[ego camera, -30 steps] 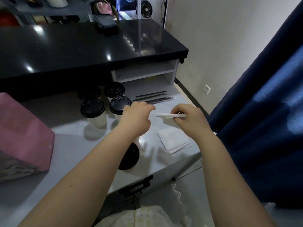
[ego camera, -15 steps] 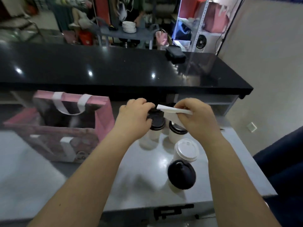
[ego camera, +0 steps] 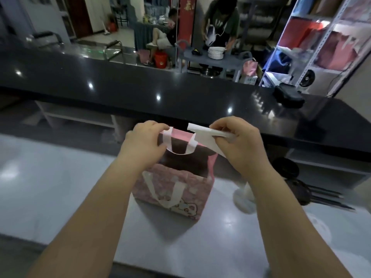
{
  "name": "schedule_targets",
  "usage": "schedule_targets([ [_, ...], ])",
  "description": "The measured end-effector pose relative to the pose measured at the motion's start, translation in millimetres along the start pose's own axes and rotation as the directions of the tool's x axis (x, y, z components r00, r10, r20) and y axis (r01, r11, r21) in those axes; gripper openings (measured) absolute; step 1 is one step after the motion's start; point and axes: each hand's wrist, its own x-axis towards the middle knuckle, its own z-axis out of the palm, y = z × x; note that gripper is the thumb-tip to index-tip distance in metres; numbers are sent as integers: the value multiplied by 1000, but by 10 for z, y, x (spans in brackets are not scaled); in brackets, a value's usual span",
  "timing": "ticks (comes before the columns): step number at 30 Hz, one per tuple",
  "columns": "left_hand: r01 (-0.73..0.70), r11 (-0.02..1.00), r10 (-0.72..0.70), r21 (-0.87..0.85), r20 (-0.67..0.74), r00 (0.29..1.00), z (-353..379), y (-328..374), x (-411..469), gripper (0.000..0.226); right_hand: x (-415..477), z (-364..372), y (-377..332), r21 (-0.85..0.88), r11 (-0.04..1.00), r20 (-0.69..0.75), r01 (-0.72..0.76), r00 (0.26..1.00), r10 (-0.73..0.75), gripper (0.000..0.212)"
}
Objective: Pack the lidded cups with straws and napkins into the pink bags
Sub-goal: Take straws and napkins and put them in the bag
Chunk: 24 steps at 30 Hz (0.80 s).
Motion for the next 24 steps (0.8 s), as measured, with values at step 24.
schedule_targets([
  [24, -231, 970, 240, -72, 398, 886, 309, -920, 405, 100, 211, 1276, 234, -599, 798, 366, 72, 910, 193, 18],
])
